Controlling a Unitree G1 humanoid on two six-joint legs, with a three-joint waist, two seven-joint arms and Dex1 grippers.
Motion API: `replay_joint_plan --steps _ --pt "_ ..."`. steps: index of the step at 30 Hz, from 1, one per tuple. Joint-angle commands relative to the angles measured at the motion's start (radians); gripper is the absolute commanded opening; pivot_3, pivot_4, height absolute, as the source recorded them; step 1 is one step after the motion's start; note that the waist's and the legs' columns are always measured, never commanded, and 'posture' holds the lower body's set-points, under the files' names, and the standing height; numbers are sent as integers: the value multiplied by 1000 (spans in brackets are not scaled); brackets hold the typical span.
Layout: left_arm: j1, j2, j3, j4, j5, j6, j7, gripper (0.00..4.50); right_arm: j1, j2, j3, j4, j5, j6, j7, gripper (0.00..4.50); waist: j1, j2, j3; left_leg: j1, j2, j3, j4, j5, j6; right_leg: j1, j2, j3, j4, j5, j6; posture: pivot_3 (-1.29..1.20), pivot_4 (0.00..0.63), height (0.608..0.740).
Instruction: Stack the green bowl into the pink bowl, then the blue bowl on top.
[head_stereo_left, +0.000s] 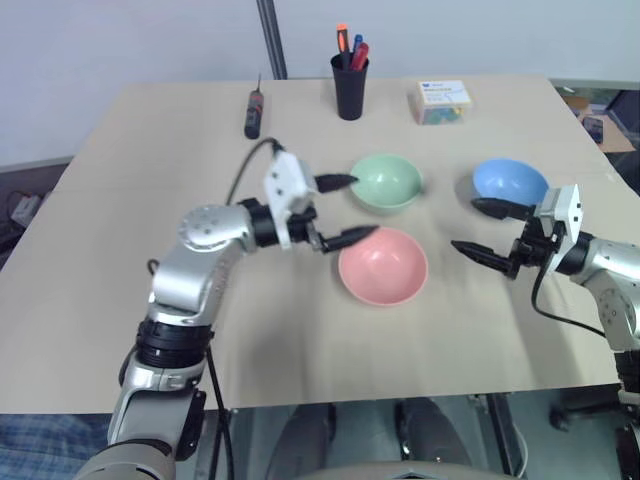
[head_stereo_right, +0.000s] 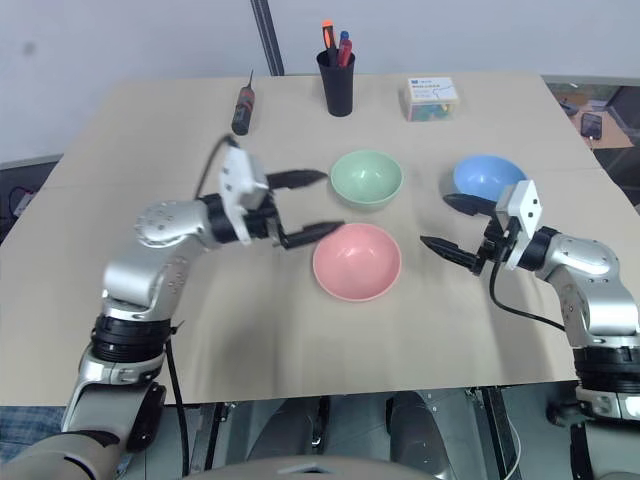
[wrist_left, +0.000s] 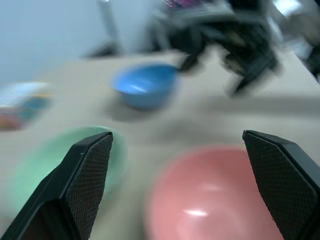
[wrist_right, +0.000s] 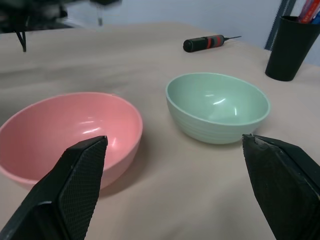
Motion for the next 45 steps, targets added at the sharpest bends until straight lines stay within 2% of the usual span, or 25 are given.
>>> replay_joint_plan --steps 1,8,13,18,23,32,35,42,43,44,45 --pt "94 30 186 -81 -120 69 90 4401 -145 -19 59 64 -80 -9 6 4500 -6 0 0 1 0 0 0 0 0 0 0 0 0 0 0 0 150 740" --pt "371 85 332 -218 -162 86 151 4401 -413 55 226 273 -278 -99 -3 4500 -11 0 0 0 1 1 -1 0 0 -1 -1 1 -1 0 0 0 150 740" --pt "543 76 388 -309 -199 80 190 4401 -539 114 352 464 -441 -310 22 4500 7 0 0 -1 2 -1 -1 0 0 -1 -2 -1 -2 0 0 0 150 740" --pt "622 59 446 -373 -277 85 235 4401 -662 177 422 673 -567 -466 -28 4500 5 0 0 0 1 -1 -2 0 -1 -1 -2 -1 -1 0 0 0 150 740" --pt "687 48 469 -418 -309 54 249 4401 -752 235 438 841 -631 -526 -86 4500 1 0 0 0 1 0 -3 2 -4 -1 -1 -1 -2 0 -1 0 150 740" --pt "739 52 451 -418 -323 0 241 4401 -824 293 473 1016 -736 -600 -128 4500 2 0 0 0 0 1 -4 2 -4 -2 -1 0 -2 0 -1 0 150 740" --pt "736 52 437 -415 -324 -11 241 4500 -835 302 476 1043 -758 -623 -144 3747 2 0 0 0 0 1 -4 2 -4 -2 -1 0 -1 0 -1 0 150 740" --pt "717 60 409 -399 -324 -12 237 4500 -848 310 460 1061 -762 -646 -146 922 1 0 0 0 0 1 -4 2 -4 -2 -1 1 -1 0 -1 0 150 740" --pt "714 62 405 -396 -323 -13 234 4500 -848 309 459 1060 -762 -647 -144 638 1 0 0 0 0 1 -4 2 -4 -2 -1 1 -1 0 -1 0 150 740" --pt "711 64 401 -391 -321 -14 231 4500 -846 307 458 1058 -761 -649 -142 77 1 0 0 0 0 1 -4 2 -4 -2 -1 1 -2 0 -1 0 150 740" --pt "708 66 398 -385 -319 -16 229 4500 -845 305 458 1056 -761 -650 -140 11 1 0 0 0 0 1 -4 2 -4 -3 -1 1 -2 0 -1 0 150 740"
